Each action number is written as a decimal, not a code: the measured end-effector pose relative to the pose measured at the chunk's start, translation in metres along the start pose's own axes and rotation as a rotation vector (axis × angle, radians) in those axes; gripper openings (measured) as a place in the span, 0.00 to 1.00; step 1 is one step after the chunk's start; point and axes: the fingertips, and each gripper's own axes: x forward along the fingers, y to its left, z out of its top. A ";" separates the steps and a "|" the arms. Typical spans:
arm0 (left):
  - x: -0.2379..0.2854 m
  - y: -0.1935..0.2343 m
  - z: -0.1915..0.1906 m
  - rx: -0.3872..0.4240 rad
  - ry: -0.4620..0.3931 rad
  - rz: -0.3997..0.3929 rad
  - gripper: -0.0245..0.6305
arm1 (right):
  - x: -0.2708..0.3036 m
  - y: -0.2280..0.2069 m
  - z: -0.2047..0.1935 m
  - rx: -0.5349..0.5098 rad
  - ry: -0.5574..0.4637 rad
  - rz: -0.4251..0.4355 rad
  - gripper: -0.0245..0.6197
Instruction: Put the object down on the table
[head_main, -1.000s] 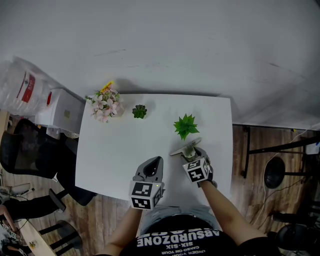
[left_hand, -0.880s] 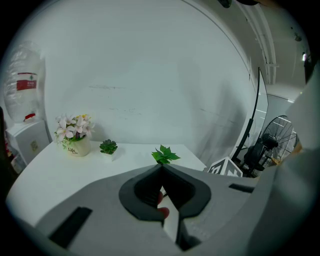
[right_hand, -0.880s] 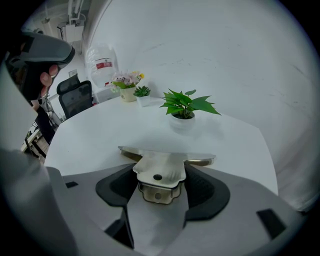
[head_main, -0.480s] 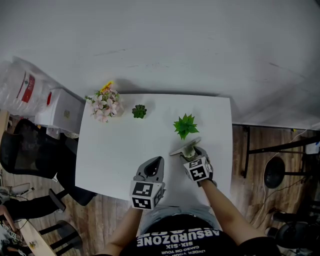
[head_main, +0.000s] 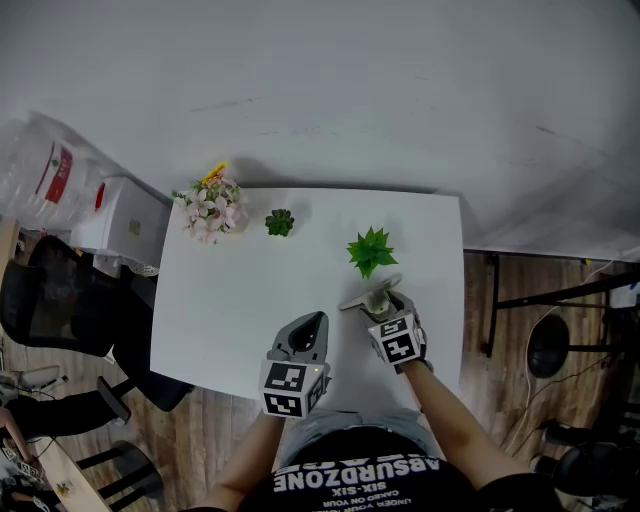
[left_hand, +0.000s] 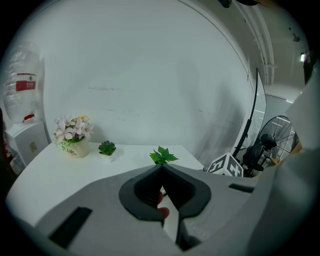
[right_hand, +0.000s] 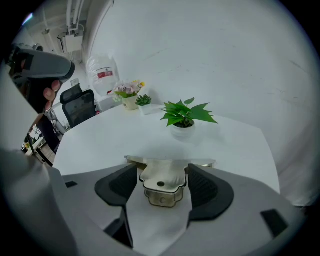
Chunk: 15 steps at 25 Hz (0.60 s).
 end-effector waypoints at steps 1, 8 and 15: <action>-0.001 0.000 0.000 0.001 0.000 0.000 0.04 | -0.003 0.000 0.003 0.003 -0.010 -0.002 0.50; -0.005 -0.004 -0.001 0.007 -0.003 -0.006 0.04 | -0.022 0.001 0.020 0.023 -0.074 -0.004 0.50; -0.011 -0.006 0.001 0.011 -0.009 -0.012 0.04 | -0.044 0.005 0.040 0.045 -0.152 -0.021 0.42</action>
